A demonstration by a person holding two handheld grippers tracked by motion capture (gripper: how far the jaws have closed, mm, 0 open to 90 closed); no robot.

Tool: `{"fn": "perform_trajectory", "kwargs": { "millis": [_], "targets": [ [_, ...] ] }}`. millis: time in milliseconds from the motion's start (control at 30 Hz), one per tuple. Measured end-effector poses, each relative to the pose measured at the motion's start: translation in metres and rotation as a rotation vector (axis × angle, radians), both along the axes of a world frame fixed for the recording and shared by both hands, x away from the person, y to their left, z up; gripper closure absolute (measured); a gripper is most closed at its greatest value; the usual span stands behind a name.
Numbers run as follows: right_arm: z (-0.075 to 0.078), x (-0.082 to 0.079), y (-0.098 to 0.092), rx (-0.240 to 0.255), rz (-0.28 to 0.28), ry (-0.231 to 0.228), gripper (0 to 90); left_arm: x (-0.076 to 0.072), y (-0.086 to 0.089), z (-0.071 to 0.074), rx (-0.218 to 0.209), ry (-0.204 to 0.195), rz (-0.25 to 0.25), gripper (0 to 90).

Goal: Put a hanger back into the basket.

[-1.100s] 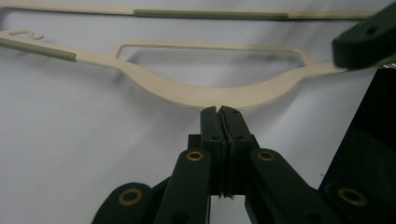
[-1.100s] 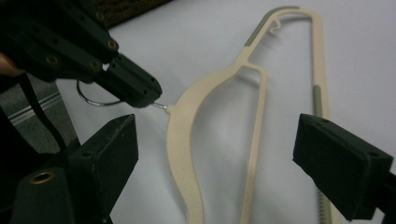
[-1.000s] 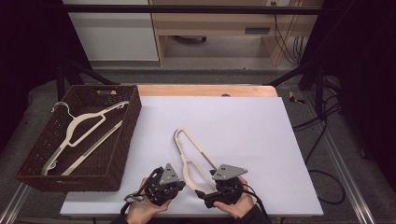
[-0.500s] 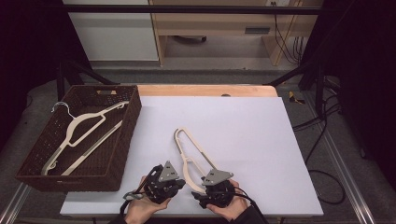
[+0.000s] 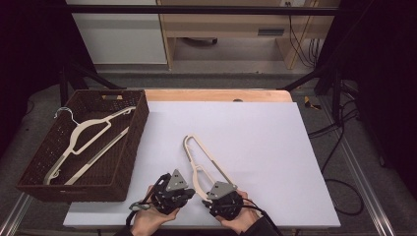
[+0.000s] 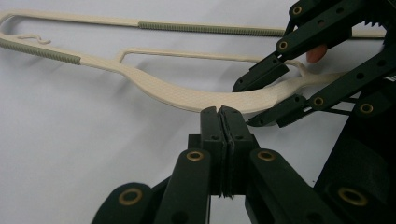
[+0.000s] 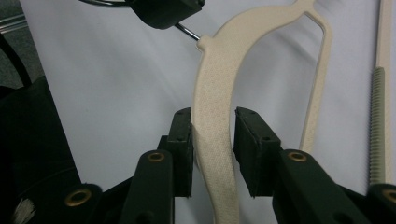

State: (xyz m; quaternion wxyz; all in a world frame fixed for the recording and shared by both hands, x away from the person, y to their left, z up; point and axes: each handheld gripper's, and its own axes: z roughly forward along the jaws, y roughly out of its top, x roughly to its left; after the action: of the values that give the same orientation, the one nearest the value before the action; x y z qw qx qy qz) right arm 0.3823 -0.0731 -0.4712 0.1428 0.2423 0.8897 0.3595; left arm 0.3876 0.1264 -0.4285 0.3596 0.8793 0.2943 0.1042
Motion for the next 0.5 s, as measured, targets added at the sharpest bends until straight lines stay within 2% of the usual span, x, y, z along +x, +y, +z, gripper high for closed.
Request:
{"fn": "perform_trajectory", "kwargs": {
  "millis": [67, 200, 300, 367, 433, 467, 500],
  "targets": [
    [0.001, -0.001, 0.000, 0.006, 0.008, 0.006, 73.0, 0.000, 0.001, 0.000, -0.011, 0.006, 0.001, 88.5],
    [0.002, -0.001, 0.000, -0.007, 0.020, -0.020, 74.1, 0.001, 0.002, 0.001, -0.029, 0.011, 0.003, 88.1],
    [0.003, -0.002, -0.001, -0.005, 0.023, -0.022, 74.3, 0.003, 0.007, 0.006, -0.076, 0.001, 0.007, 85.9],
    [0.004, -0.002, -0.001, -0.007, 0.020, -0.025, 74.5, 0.003, 0.013, 0.013, -0.115, -0.014, 0.014, 79.7],
    [0.005, -0.002, -0.003, 0.000, 0.018, -0.030, 74.8, 0.004, 0.021, 0.021, -0.140, -0.050, 0.027, 72.9],
    [0.008, -0.003, -0.004, 0.010, 0.013, -0.029, 75.0, 0.004, 0.025, 0.025, -0.160, -0.068, 0.039, 63.4],
    [0.009, -0.002, -0.005, 0.015, 0.010, -0.033, 75.1, 0.004, 0.030, 0.029, -0.180, -0.089, 0.047, 58.5]
  ]
}}
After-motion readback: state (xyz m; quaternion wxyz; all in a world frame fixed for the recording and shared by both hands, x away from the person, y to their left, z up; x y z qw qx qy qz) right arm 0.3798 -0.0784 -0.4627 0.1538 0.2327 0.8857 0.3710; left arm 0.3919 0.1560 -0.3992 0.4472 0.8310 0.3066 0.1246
